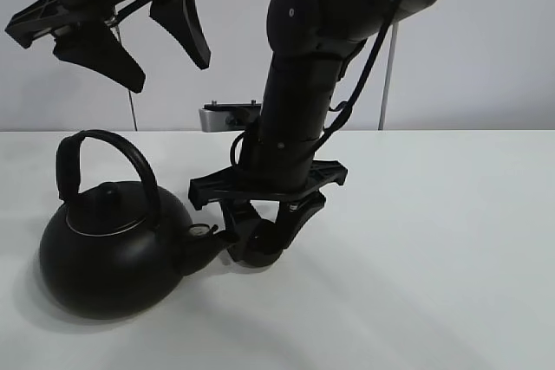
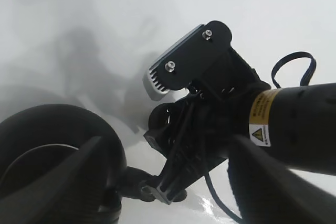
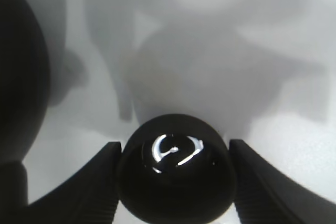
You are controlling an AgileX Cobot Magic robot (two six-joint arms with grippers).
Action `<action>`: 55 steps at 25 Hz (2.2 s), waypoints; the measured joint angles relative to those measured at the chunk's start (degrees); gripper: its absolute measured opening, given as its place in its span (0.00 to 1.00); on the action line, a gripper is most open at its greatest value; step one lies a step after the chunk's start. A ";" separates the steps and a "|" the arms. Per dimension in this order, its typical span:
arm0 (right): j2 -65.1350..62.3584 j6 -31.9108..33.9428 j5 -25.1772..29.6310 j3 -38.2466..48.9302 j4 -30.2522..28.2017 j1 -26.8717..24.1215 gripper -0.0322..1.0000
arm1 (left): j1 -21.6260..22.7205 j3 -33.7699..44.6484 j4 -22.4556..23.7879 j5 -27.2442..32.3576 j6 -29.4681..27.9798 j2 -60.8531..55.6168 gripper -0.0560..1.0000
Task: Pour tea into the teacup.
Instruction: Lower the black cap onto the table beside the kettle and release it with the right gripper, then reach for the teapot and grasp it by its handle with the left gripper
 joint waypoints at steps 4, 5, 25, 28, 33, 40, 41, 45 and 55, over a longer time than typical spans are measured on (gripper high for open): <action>0.47 0.00 0.00 -0.06 0.06 0.00 0.42 | 0.00 0.00 0.00 0.00 0.00 0.00 0.51; 0.52 0.00 0.00 -0.06 0.06 0.00 0.42 | 0.00 0.00 0.00 0.00 0.00 0.00 0.51; 0.62 0.00 -0.36 -2.08 0.89 0.00 0.46 | 0.00 0.00 0.00 0.00 0.00 0.00 0.51; 0.62 0.00 -0.19 -2.08 0.89 0.00 0.46 | 0.00 0.00 0.00 0.00 0.00 0.00 0.51; 0.62 0.00 0.01 -2.08 0.89 0.00 0.46 | 0.00 0.00 0.00 0.00 0.00 0.00 0.51; 0.49 0.00 0.84 -2.08 0.95 -0.18 0.46 | 0.00 0.00 0.00 0.00 0.00 0.00 0.51; 0.25 0.00 1.03 -2.08 1.23 -0.44 0.46 | 0.00 0.00 0.00 0.00 0.00 0.00 0.51; -1.64 0.00 1.72 -2.08 2.05 -2.60 0.46 | 0.00 0.00 0.00 0.00 0.00 0.00 0.51; -6.19 0.00 7.82 -2.08 3.30 -7.85 0.46 | 0.00 0.00 0.00 0.00 0.00 0.00 0.51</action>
